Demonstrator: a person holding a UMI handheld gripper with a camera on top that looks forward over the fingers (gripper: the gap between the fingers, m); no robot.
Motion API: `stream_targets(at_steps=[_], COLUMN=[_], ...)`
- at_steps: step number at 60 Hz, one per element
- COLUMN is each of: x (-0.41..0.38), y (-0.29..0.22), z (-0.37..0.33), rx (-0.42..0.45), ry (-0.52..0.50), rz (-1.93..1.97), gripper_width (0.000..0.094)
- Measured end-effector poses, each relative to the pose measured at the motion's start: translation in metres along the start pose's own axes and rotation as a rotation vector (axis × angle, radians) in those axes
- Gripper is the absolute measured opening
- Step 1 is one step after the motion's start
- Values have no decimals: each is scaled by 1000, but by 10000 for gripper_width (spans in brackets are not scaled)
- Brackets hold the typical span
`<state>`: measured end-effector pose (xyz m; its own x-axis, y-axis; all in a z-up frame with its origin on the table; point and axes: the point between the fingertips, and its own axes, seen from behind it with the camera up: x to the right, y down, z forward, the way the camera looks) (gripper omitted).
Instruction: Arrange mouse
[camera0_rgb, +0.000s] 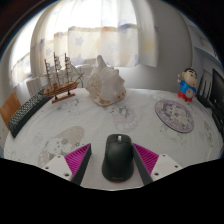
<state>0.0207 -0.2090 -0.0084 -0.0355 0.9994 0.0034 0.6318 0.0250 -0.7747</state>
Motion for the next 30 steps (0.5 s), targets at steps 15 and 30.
stream_targets(at_steps=[15,30], x=[3,20], y=[-6,-52], z=[15,-11], rx=[-2,13], ry=[6,29], rz=[9,-23], gripper_width=[525,463])
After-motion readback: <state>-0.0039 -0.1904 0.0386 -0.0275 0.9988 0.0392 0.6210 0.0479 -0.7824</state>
